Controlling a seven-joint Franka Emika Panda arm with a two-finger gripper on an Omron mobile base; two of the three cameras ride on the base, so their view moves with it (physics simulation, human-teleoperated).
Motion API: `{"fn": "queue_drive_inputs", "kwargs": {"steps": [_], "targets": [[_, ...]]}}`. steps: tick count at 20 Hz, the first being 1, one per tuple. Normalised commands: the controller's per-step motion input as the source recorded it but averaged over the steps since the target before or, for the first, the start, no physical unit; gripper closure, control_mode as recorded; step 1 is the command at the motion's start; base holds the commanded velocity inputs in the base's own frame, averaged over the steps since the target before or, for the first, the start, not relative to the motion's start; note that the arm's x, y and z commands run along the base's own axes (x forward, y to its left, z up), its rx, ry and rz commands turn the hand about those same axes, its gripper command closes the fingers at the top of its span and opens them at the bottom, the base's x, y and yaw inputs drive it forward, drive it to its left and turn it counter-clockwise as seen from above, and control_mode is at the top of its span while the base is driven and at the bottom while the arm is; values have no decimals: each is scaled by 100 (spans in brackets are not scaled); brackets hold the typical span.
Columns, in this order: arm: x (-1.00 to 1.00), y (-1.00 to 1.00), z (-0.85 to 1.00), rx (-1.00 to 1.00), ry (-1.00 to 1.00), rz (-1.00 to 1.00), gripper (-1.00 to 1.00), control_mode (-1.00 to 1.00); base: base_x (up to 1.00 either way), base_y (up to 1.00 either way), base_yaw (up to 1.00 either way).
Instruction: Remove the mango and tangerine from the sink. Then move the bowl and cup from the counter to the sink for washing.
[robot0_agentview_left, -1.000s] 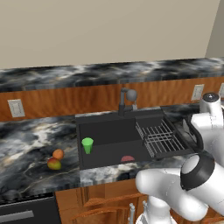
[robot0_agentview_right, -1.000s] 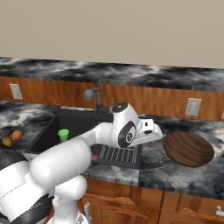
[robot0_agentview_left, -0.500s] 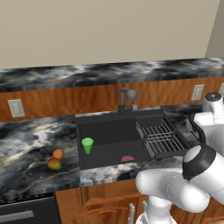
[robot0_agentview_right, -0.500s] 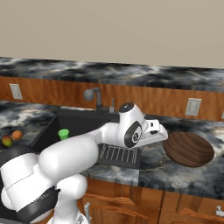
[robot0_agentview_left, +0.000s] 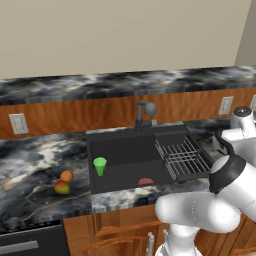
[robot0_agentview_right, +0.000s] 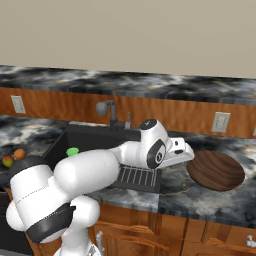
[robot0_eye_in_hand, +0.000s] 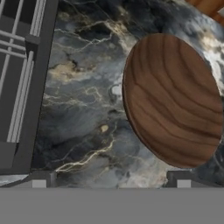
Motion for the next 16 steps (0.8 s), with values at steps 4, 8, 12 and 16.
{"fn": "queue_drive_inputs", "kwargs": {"steps": [4, 8, 12, 16], "targets": [[16, -11, -13, 0, 0, 0, -100, -100, 0, 0, 0], [12, -20, -9, 0, 0, 0, -100, -100, 0, 0, 0], [13, -22, -7, -2, 0, 0, -100, -100, 0, 0, 0], [12, -16, -9, -1, 0, 0, -100, -100, 0, 0, 0]]}}
